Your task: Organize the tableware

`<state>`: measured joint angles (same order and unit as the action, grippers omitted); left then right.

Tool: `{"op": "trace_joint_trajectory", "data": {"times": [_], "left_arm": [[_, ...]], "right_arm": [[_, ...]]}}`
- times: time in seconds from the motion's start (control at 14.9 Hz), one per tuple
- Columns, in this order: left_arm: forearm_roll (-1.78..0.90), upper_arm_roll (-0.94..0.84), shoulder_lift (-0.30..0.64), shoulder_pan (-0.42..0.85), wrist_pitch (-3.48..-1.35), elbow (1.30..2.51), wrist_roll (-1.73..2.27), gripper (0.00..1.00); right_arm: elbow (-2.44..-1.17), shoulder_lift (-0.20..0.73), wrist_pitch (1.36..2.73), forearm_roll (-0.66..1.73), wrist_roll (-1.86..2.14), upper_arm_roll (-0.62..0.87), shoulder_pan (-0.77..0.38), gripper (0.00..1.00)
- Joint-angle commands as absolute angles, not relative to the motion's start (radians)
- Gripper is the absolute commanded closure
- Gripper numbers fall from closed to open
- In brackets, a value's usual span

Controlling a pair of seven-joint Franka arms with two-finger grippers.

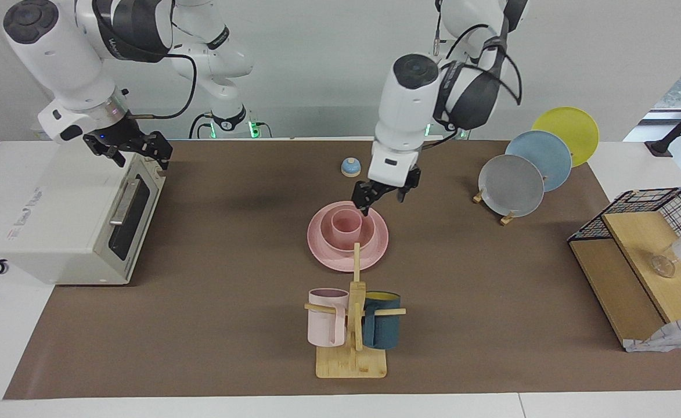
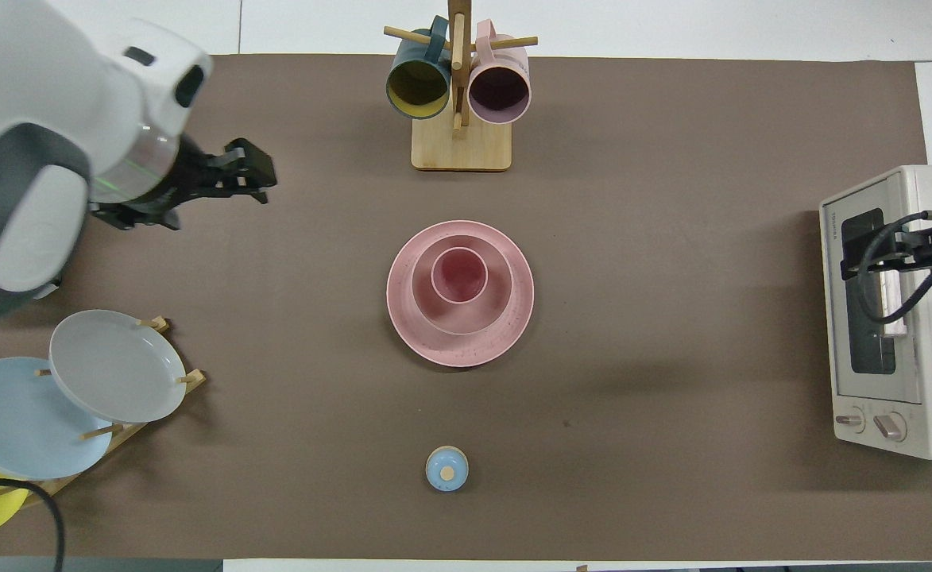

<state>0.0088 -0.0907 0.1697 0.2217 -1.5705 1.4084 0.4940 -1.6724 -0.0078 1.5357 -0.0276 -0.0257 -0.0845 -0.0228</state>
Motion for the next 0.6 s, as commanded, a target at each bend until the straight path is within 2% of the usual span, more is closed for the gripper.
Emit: {"op": "trace_joint_trajectory", "data": {"times": [0.0,0.27,0.54], "left_arm": [[0.012,-0.104,0.109,0.123,-1.536,1.477,0.313,0.0],[0.012,-0.104,0.019,0.052,-1.555,1.606,0.183,0.0],[0.014,-0.104,-0.006,0.043,-1.552,1.612,0.172,0.0]], "right_arm": [[-1.675,-0.017,1.525,-0.021,-0.003,-0.083,-0.015,0.0],[-1.675,-0.017,1.525,-0.021,-0.003,-0.083,-0.015,0.0],[-1.675,-0.017,1.525,-0.021,-0.002,-0.083,-0.015,0.0]]}}
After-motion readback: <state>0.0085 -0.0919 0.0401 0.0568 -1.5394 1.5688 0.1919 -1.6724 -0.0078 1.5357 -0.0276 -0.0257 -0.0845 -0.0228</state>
